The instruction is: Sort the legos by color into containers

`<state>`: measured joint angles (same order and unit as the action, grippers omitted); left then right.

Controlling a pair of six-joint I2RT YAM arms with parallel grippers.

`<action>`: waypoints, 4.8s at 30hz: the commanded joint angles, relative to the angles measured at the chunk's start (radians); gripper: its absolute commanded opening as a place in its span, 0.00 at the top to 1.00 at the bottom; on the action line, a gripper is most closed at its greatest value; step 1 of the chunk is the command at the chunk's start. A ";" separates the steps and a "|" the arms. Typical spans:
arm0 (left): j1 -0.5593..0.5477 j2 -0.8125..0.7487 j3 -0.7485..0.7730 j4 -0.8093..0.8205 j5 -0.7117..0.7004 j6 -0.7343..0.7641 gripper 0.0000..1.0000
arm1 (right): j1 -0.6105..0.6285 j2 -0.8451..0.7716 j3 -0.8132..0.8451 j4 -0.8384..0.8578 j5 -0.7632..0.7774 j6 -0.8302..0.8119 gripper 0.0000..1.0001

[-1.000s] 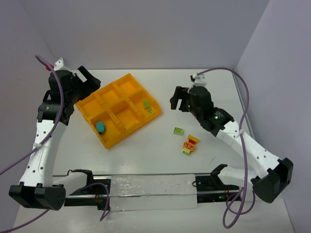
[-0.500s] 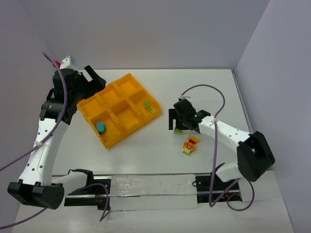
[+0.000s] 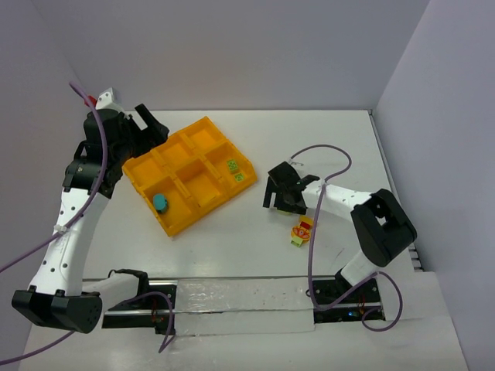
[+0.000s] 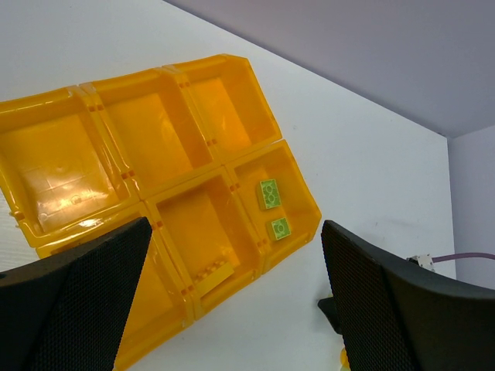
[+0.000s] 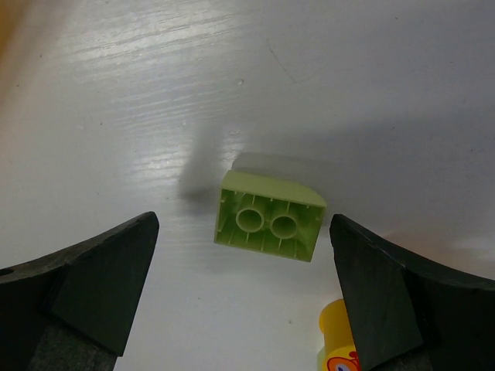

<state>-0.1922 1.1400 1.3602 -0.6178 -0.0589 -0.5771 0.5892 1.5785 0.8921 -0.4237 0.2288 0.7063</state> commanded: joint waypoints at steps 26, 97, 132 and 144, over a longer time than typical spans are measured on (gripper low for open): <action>-0.006 -0.009 0.061 -0.007 -0.042 0.046 0.01 | 0.058 -0.035 0.185 -0.017 0.158 0.032 0.50; -0.008 -0.049 0.075 -0.050 -0.020 0.046 0.01 | -0.020 -0.452 -0.314 -0.046 0.053 0.203 0.33; -0.009 -0.034 0.064 -0.043 -0.012 0.055 0.01 | -0.032 -0.364 -0.222 0.052 0.041 0.105 0.21; -0.008 -0.040 0.064 -0.049 -0.010 0.055 0.01 | -0.033 -0.258 -0.181 0.064 0.035 0.053 0.38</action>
<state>-0.1967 1.1091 1.4151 -0.6930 -0.0743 -0.5373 0.5621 1.2825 0.6543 -0.3814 0.2499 0.7854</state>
